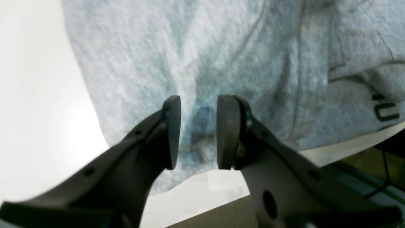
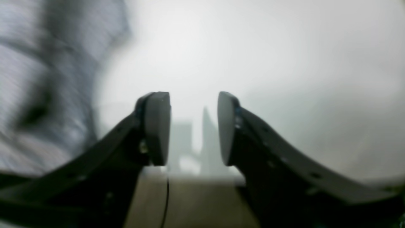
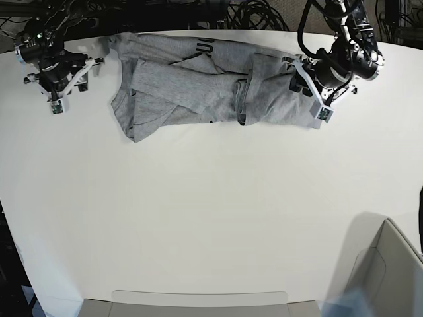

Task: Fold the T-shirt properly
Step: 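Hold the strip with the left gripper and regrasp its end with the right gripper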

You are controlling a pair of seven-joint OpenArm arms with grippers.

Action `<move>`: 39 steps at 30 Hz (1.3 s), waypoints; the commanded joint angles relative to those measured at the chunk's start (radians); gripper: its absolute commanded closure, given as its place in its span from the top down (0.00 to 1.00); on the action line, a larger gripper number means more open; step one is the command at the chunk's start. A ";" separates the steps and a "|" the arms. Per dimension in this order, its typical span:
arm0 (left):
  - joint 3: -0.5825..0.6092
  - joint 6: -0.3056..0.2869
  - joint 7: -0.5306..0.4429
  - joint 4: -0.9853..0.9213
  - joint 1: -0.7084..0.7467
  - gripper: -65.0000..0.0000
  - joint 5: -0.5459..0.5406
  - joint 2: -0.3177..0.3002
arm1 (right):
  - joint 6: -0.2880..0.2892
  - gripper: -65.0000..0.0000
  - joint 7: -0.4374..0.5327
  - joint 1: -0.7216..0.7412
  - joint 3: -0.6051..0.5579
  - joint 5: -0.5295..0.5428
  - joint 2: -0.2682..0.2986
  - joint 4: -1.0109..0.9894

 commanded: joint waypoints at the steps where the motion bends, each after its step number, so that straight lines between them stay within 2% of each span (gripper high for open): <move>1: 0.002 0.002 -0.014 0.018 -0.007 0.29 -0.010 -0.002 | 0.011 0.45 -0.008 0.015 0.013 0.032 0.036 0.018; 3: 0.003 0.002 -0.014 0.018 -0.007 0.29 -0.010 -0.002 | 0.011 0.51 -0.014 0.015 0.038 0.072 0.074 0.015; 5: 0.005 0.002 -0.014 0.018 -0.007 0.29 -0.010 -0.002 | 0.011 0.51 -0.014 0.012 0.072 0.128 0.080 0.012; 9: 0.006 0.002 -0.014 0.017 -0.007 0.29 -0.010 -0.002 | 0.011 0.51 -0.014 0.015 0.154 0.237 0.059 -0.025; 13: 0.006 0.002 -0.014 0.017 -0.007 0.29 -0.013 -0.001 | 0.011 0.51 -0.014 0.035 0.150 0.271 0.054 -0.151; 18: 0.006 0.002 -0.014 0.017 -0.002 0.29 -0.010 -0.002 | 0.011 0.51 -0.014 0.030 0.082 0.293 0.050 -0.320; 24: 0.006 0.002 -0.014 0.017 -0.002 0.29 -0.013 -0.001 | 0.011 0.51 -0.014 0.001 0.003 0.297 0.043 -0.381; 27: 0.006 0.002 -0.014 0.017 -0.002 0.29 -0.010 -0.001 | 0.011 0.51 -0.014 0.003 -0.005 0.306 0.016 -0.383; 29: 0.006 0.002 -0.014 0.015 -0.002 0.29 -0.010 -0.001 | 0.011 0.51 -0.014 -0.002 -0.019 0.349 -0.004 -0.383; 34: 0.008 0.002 -0.014 0.015 -0.002 0.29 -0.013 -0.001 | 0.011 0.51 -0.014 -0.048 -0.097 0.495 -0.009 -0.383; 39: 0.008 0.002 -0.014 0.015 -0.002 0.29 -0.010 -0.001 | 0.011 0.51 -0.014 -0.057 -0.129 0.543 -0.013 -0.384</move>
